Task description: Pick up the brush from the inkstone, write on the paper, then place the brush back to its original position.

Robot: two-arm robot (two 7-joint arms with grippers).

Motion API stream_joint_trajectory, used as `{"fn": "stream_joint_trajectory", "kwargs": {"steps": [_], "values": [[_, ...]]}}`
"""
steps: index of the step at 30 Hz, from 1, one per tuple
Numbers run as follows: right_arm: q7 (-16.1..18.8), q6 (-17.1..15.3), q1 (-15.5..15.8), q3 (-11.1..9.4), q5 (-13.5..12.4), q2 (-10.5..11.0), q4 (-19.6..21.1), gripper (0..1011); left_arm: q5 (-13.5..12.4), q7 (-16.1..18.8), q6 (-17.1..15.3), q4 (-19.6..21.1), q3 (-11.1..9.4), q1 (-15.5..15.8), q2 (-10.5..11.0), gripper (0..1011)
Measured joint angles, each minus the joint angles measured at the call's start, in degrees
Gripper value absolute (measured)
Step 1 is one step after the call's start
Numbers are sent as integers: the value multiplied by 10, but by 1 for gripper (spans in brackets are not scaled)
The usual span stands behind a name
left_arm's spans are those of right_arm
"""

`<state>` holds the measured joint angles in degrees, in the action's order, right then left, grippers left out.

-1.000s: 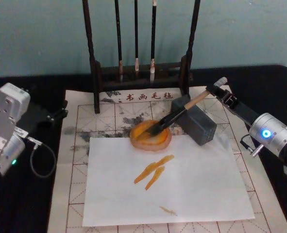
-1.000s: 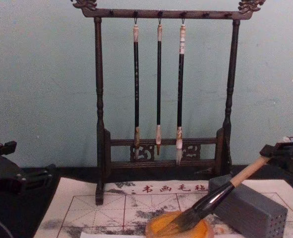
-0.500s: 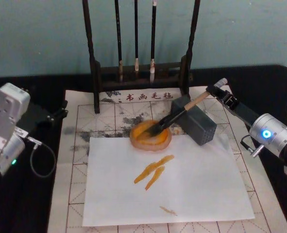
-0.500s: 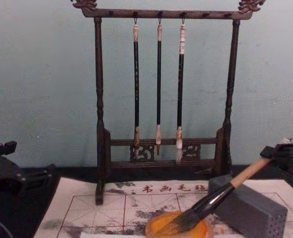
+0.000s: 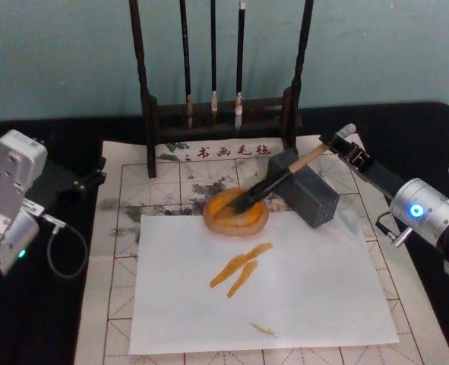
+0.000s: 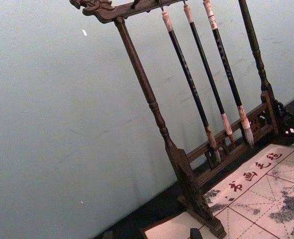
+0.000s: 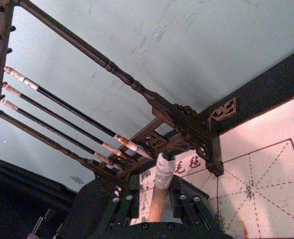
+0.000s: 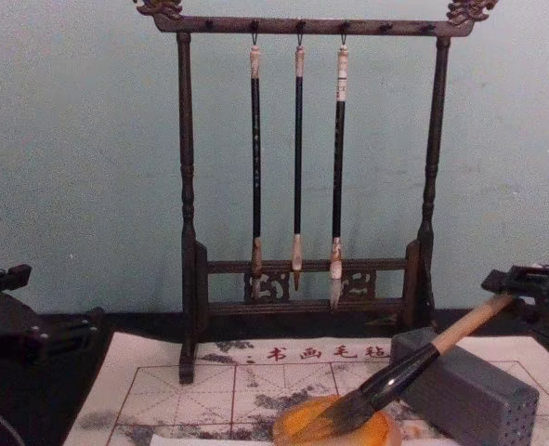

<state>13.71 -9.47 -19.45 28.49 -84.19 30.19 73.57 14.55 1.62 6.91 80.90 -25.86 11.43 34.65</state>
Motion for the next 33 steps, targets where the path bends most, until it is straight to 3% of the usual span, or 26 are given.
{"fn": "stream_joint_trajectory", "kwargs": {"steps": [14,22,33], "values": [[0,1,0,0,0,0,0,795,0,0,0,0,0,0,0,1001],[0,1,0,0,0,0,0,1002,0,0,0,0,0,0,0,1001],[1,1,0,0,0,0,0,1000,0,0,0,0,0,0,0,1001]]}}
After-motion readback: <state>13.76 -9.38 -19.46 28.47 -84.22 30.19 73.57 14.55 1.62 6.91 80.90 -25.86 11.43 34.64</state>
